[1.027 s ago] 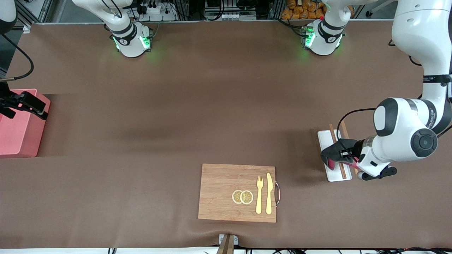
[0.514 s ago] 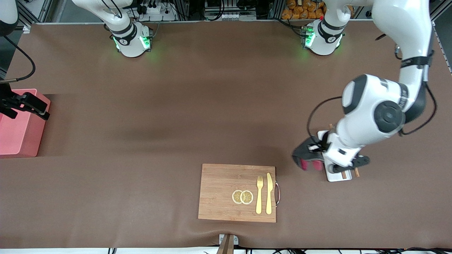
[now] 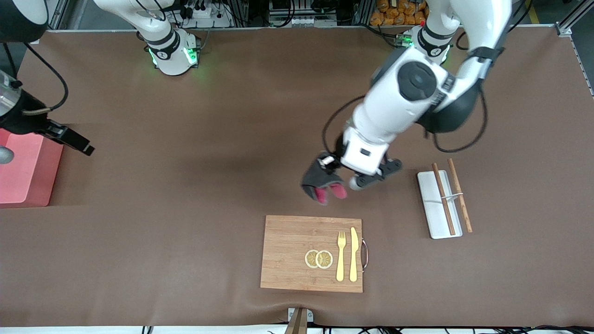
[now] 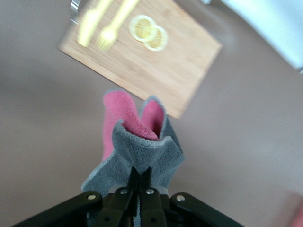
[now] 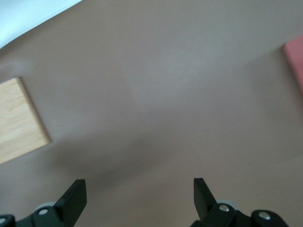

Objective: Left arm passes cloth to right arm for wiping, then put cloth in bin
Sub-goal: 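Carry the cloth with the left gripper while the right gripper reaches toward it, then grasp the cloth with the right gripper beside the left gripper, then open the left gripper and withdraw it while the right gripper holds the cloth, then carry the cloth with the right gripper over the pink bin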

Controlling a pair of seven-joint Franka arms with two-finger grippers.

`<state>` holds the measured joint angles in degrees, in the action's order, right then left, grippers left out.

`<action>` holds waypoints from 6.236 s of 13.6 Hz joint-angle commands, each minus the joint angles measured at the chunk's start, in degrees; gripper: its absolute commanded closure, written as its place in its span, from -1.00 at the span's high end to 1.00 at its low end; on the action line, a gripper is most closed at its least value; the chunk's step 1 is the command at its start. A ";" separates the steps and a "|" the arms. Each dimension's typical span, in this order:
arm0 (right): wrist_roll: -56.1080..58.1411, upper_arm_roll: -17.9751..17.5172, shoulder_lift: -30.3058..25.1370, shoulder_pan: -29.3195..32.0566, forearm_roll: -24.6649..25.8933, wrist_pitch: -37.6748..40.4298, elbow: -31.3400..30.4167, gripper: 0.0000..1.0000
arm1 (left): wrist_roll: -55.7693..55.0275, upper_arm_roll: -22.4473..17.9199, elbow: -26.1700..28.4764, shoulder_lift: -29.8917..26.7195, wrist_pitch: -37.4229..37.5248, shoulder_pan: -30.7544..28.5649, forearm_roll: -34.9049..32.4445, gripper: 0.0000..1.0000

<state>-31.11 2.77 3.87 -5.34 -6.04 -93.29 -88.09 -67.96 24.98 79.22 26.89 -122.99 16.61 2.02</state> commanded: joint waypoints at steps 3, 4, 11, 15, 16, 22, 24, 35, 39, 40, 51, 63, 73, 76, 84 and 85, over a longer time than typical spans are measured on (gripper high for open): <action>-20.44 0.30 3.68 -0.02 -14.33 1.18 0.64 1.00 | -18.75 -0.20 -4.32 4.31 -12.25 6.66 1.14 -1.00; -24.57 0.22 4.56 -0.63 -15.83 1.09 0.72 1.00 | -22.44 -0.20 -4.77 4.84 -14.97 8.16 1.14 -1.00; -40.69 0.39 12.38 -6.10 -27.94 -3.04 0.81 1.00 | -33.56 -1.16 -5.47 6.95 -29.84 14.41 0.88 -1.00; -40.87 0.48 14.06 -5.83 -35.95 -4.00 0.90 1.00 | -33.47 -1.51 -5.56 7.39 -30.20 14.50 0.97 -1.00; -41.22 0.39 14.06 -6.26 -37.02 -5.66 0.90 1.00 | -33.64 -1.51 -5.56 7.39 -30.20 14.50 0.97 -1.00; -44.12 0.30 15.81 -9.42 -37.82 -10.60 0.73 1.00 | -33.82 -1.43 -5.56 7.92 -30.29 14.67 0.97 -1.00; -44.12 0.30 16.26 -10.39 -37.73 -10.60 0.73 1.00 | -33.82 -1.51 -5.48 8.00 -30.29 14.85 0.97 -1.00; -42.72 0.39 17.49 -12.42 -40.19 -12.18 0.72 -1.00 | -33.82 -1.51 -5.48 9.06 -30.29 15.20 0.88 -0.83; -39.21 0.39 17.93 -12.95 -39.31 -12.35 0.72 -1.00 | -33.99 -1.60 -5.12 7.22 -29.67 14.50 -0.34 1.00; -37.72 0.39 17.93 -12.42 -39.14 -12.27 0.73 -1.00 | -33.99 -2.04 -4.95 6.61 -28.45 14.15 -0.70 1.00; -8.46 0.74 24.78 -9.34 -20.80 -19.19 -3.73 -1.00 | -7.07 -2.22 -4.60 -6.31 13.34 -4.02 -0.79 1.00; 37.95 1.36 26.01 15.69 -3.51 -23.60 -11.77 -1.00 | 46.49 -2.39 -2.40 -12.56 35.45 -29.87 -3.43 1.00; 39.15 1.01 28.12 14.67 8.94 -27.90 -9.19 -1.00 | 52.03 -17.45 0.14 -18.70 37.04 -16.75 -5.10 1.00; 32.97 0.92 27.86 11.85 5.09 -27.82 -10.43 -1.00 | 53.19 -20.67 2.87 -20.90 36.69 -15.12 -2.21 1.00; 2.25 0.92 25.49 -3.34 0.24 -24.66 -10.44 -1.00 | 53.19 -20.06 5.60 -23.28 35.19 -16.00 -1.93 1.00; -1.63 0.92 25.49 -5.54 0.15 -24.75 -10.44 -1.00 | 53.28 -20.06 5.60 -23.37 35.19 -15.91 -1.93 1.00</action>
<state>-25.10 2.97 30.84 -6.79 -5.42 -118.66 -97.68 -15.72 4.96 82.85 5.30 -86.64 0.70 -0.77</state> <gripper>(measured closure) 0.956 0.000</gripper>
